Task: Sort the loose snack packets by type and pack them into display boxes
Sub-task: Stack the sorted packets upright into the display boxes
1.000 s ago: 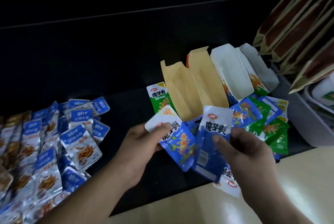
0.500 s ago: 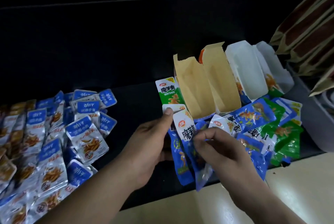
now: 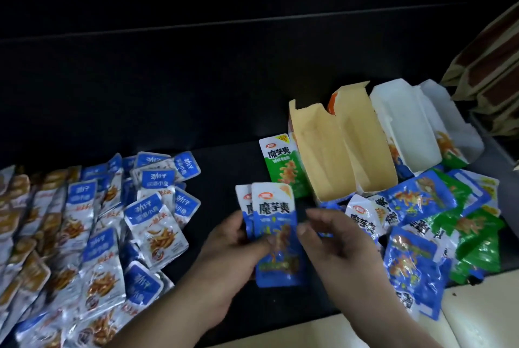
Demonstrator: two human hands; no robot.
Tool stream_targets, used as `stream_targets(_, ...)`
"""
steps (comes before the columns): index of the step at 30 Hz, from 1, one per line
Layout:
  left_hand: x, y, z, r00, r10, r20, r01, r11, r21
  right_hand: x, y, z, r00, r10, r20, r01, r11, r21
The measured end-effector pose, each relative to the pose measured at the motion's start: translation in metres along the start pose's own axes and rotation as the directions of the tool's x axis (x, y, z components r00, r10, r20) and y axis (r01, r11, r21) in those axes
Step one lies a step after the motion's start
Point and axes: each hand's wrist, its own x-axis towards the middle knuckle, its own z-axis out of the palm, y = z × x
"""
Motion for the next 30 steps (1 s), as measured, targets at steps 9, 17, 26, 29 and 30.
stream_targets(9, 0.081, 0.003, -0.057, 0.882, 0.386, -0.271, -0.125, 0.745, 0.655, 0.046, -0.018, 0.042, 0.975, -0.068, 0.210, 0.114, 0.970, -0.215)
stream_targets(17, 0.077, -0.046, -0.057, 0.722, 0.656, 0.221, -0.339, 0.057, 0.939, 0.023, 0.001, 0.024, 0.986, -0.088, 0.145, 0.110, 0.982, -0.156)
stream_targets(26, 0.048, -0.034, -0.008, 0.622, 0.750, 0.226, -0.482, 0.140, 0.865, 0.020, 0.009, -0.024, 0.999, -0.047, 0.013, 0.049, 0.981, -0.190)
stream_targets(29, 0.026, -0.048, 0.031, 0.721, 0.640, 0.265, -0.595, 0.376, 0.710, 0.017, 0.016, -0.064, 0.998, -0.038, -0.055, 0.018, 0.942, -0.334)
stream_targets(30, 0.025, -0.054, 0.042, 0.761, 0.594, 0.260, -0.579, 0.441, 0.686, 0.015, 0.021, -0.079, 0.994, -0.031, -0.102, -0.010, 0.928, -0.372)
